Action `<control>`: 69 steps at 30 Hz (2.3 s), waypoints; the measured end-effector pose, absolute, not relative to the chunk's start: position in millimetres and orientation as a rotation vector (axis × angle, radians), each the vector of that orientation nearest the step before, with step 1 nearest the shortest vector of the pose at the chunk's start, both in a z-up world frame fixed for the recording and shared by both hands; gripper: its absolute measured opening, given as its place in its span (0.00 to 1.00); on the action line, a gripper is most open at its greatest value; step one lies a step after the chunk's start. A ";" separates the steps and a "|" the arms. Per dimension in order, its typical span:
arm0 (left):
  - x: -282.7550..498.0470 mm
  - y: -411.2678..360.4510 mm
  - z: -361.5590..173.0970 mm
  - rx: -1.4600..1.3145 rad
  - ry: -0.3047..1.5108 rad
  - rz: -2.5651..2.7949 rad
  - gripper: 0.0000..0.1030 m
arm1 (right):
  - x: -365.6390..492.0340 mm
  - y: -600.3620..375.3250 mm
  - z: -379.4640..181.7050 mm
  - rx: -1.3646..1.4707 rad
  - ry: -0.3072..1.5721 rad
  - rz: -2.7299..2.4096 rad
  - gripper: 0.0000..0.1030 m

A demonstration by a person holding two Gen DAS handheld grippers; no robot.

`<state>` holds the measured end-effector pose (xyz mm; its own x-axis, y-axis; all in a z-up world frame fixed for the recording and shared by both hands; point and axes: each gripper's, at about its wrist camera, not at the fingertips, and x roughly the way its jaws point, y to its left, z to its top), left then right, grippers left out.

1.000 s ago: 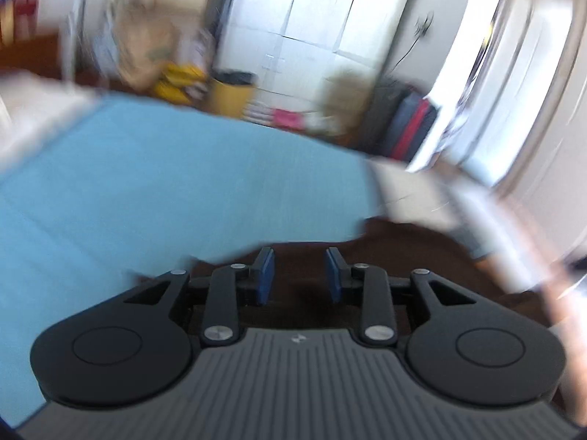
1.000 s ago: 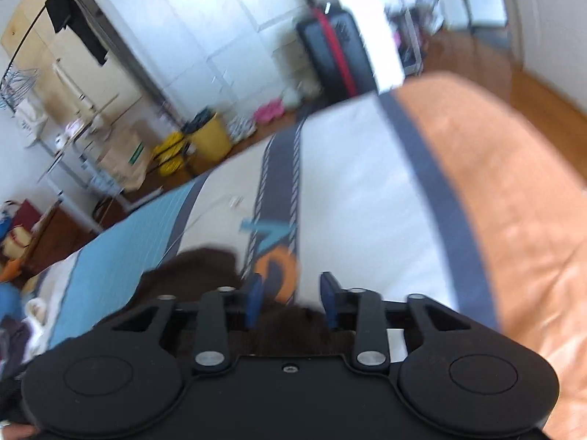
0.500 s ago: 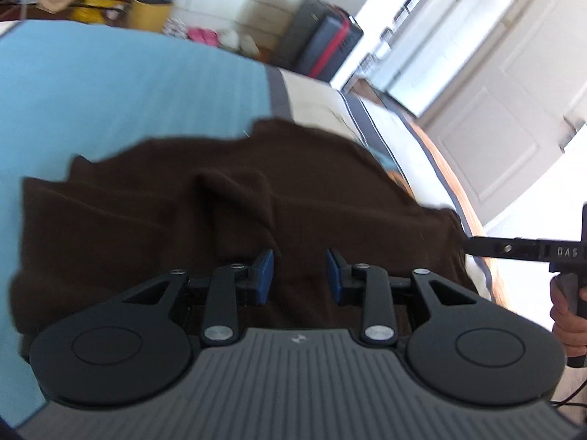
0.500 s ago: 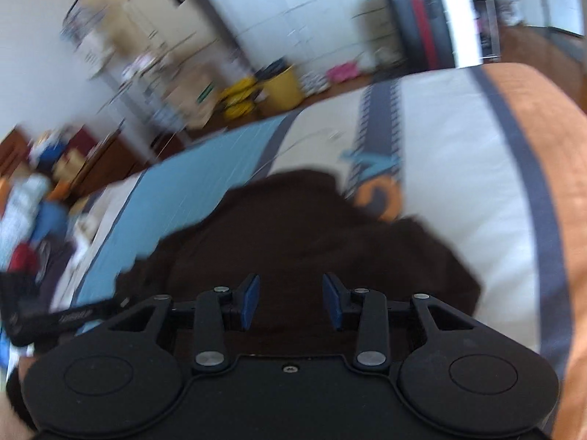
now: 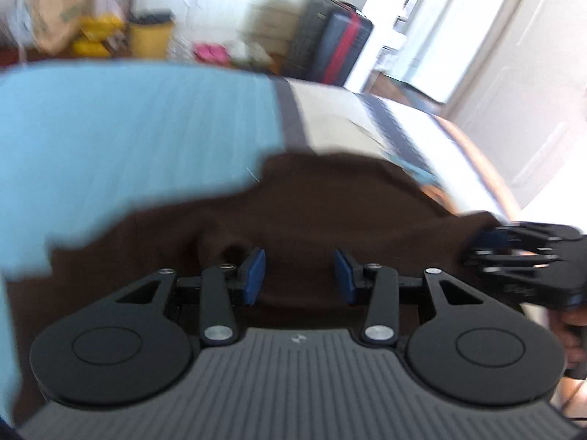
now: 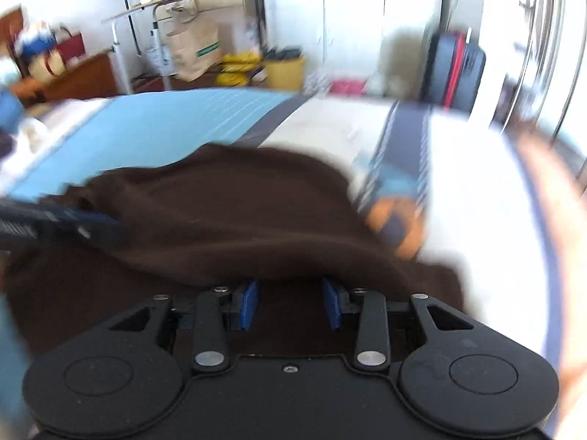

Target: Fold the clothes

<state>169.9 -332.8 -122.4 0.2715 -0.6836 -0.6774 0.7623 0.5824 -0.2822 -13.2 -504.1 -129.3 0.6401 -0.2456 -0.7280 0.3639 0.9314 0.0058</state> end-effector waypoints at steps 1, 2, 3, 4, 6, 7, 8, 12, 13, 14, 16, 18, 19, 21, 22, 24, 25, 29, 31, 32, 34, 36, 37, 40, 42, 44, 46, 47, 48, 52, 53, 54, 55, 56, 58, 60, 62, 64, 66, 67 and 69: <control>175.0 -336.6 -119.5 0.123 0.820 -0.934 0.40 | -9.9 -512.3 -128.5 0.158 0.791 -0.370 0.41; 180.0 -339.9 -116.7 0.137 0.788 -0.894 0.40 | -6.7 -520.8 -127.6 0.163 0.776 -0.390 0.41; 182.8 -338.2 -114.3 0.128 0.775 -0.868 0.40 | -8.5 -532.4 -125.6 0.213 0.745 -0.410 0.41; 185.7 -336.6 -111.9 0.119 0.761 -0.841 0.42 | -10.7 -544.2 -123.5 0.266 0.712 -0.430 0.41; 188.1 -330.1 -110.1 0.110 0.754 -0.826 0.47 | -16.6 -560.6 -120.0 0.332 0.672 -0.454 0.42; 187.8 -325.6 -110.4 0.110 0.759 -0.834 0.49 | -20.6 -564.6 -118.7 0.342 0.668 -0.458 0.42; 187.6 -321.1 -110.7 0.109 0.764 -0.842 0.49 | -24.5 -568.7 -117.3 0.352 0.663 -0.461 0.42; 186.8 -303.1 -112.1 0.107 0.785 -0.875 0.49 | -40.3 -585.0 -112.1 0.392 0.644 -0.474 0.43; 186.8 -298.9 -112.5 0.107 0.789 -0.882 0.50 | -44.2 -589.1 -110.7 0.402 0.640 -0.477 0.44; 188.3 -298.4 -112.6 0.125 0.779 -0.887 0.50 | -48.2 -593.2 -109.4 0.412 0.635 -0.481 0.48; 192.6 -296.4 -113.3 0.142 0.786 -0.906 0.50 | -51.6 -599.3 -110.8 0.450 0.646 -0.454 0.56; 197.8 -293.5 -114.1 0.143 0.814 -0.932 0.51 | -48.9 -606.8 -116.8 0.478 0.661 -0.461 0.58; 200.5 -292.0 -114.6 0.144 0.829 -0.944 0.51 | -48.2 -610.1 -121.3 0.494 0.670 -0.466 0.58; 203.2 -288.4 -112.5 0.153 0.848 -0.976 0.51 | -45.1 -619.0 -134.3 0.539 0.689 -0.467 0.58; 203.4 -286.3 -110.3 0.159 0.853 -0.995 0.51 | -43.1 -623.2 -140.8 0.564 0.694 -0.463 0.58; 203.0 -282.2 -108.0 0.128 0.868 -1.070 0.51 | -39.6 -631.4 -152.3 0.608 0.690 -0.451 0.59; 202.7 -281.6 -109.2 0.114 0.890 -1.115 0.51 | -38.5 -633.4 -155.2 0.612 0.660 -0.430 0.59; 198.0 -296.8 -124.8 0.179 0.869 -1.078 0.64 | -24.1 -630.9 -154.7 0.551 0.655 -0.360 0.37; 196.0 -304.2 -132.5 0.209 0.858 -1.057 0.60 | -20.4 -626.2 -155.3 0.509 0.672 -0.347 0.07; 198.6 -306.1 -134.5 0.193 0.844 -1.021 0.51 | -20.8 -623.5 -153.7 0.484 0.661 -0.356 0.07; 202.7 -306.4 -131.5 0.147 0.807 -0.971 0.03 | -24.8 -617.2 -145.7 0.427 0.610 -0.369 0.07; 201.8 -303.6 -120.3 0.109 0.747 -0.936 0.03 | -32.6 -610.2 -130.7 0.379 0.530 -0.361 0.07; 199.6 -302.1 -113.9 0.100 0.711 -0.919 0.03 | -36.8 -606.9 -122.2 0.364 0.490 -0.352 0.07; 186.9 -307.3 -104.4 0.209 0.584 -0.787 0.07 | -43.2 -599.9 -106.5 0.323 0.431 -0.366 0.06; 186.8 -312.5 -111.4 0.279 0.577 -0.686 0.13 | -37.8 -606.3 -121.1 0.335 0.485 -0.412 0.07; 190.1 -312.4 -114.6 0.308 0.596 -0.632 0.17 | -32.2 -613.1 -136.5 0.349 0.541 -0.459 0.07; 196.0 -301.1 -107.1 0.257 0.650 -0.652 0.33 | -30.3 -623.1 -153.3 0.388 0.617 -0.529 0.11; 198.7 -295.2 -103.2 0.231 0.675 -0.661 0.36 | -30.8 -628.2 -159.2 0.414 0.636 -0.549 0.11; 198.4 -285.6 -97.6 0.200 0.692 -0.657 0.42 | -33.1 -630.8 -156.6 0.437 0.627 -0.551 0.16; 189.7 -253.2 -91.5 0.115 0.776 -0.659 0.48 | -43.3 -634.1 -137.7 0.468 0.602 -0.629 0.44; 187.0 -245.5 -91.2 0.096 0.798 -0.660 0.49 | -48.0 -633.6 -132.9 0.488 0.594 -0.634 0.45; 184.2 -237.8 -90.8 0.077 0.820 -0.662 0.49 | -52.8 -633.1 -128.1 0.511 0.588 -0.638 0.45; 181.4 -230.1 -90.8 0.058 0.843 -0.663 0.50 | -58.9 -631.9 -124.0 0.546 0.591 -0.633 0.45; 177.7 -222.0 -94.4 0.031 0.870 -0.663 0.50 | -65.2 -629.1 -121.6 0.593 0.601 -0.629 0.46; 170.1 -210.7 -103.9 -0.029 0.930 -0.670 0.51 | -77.1 -620.2 -119.6 0.684 0.626 -0.619 0.47; 162.0 -204.5 -110.8 -0.051 0.974 -0.679 0.51 | -87.2 -608.3 -118.8 0.762 0.658 -0.591 0.47; 152.6 -200.5 -115.1 -0.040 0.994 -0.681 0.51 | -91.5 -596.4 -116.5 0.795 0.672 -0.541 0.48; 143.6 -199.5 -117.0 0.018 0.988 -0.677 0.54 | -94.0 -582.6 -111.9 0.786 0.691 -0.507 0.52; 135.9 -199.3 -118.6 0.091 0.978 -0.672 0.58 | -96.8 -568.3 -108.5 0.770 0.719 -0.492 0.54; 132.1 -199.2 -119.5 0.128 0.972 -0.669 0.59 | -99.2 -561.4 -108.0 0.756 0.738 -0.513 0.54; 124.7 -198.9 -121.0 0.198 0.961 -0.662 0.60 | -107.7 -550.7 -112.0 0.747 0.786 -0.557 0.55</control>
<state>124.7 -198.9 -121.0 0.3950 -0.4336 -0.8099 0.6025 0.7878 -0.1279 -107.7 -550.7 -112.0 0.5907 -0.1705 -0.7886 0.6879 0.6172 0.3819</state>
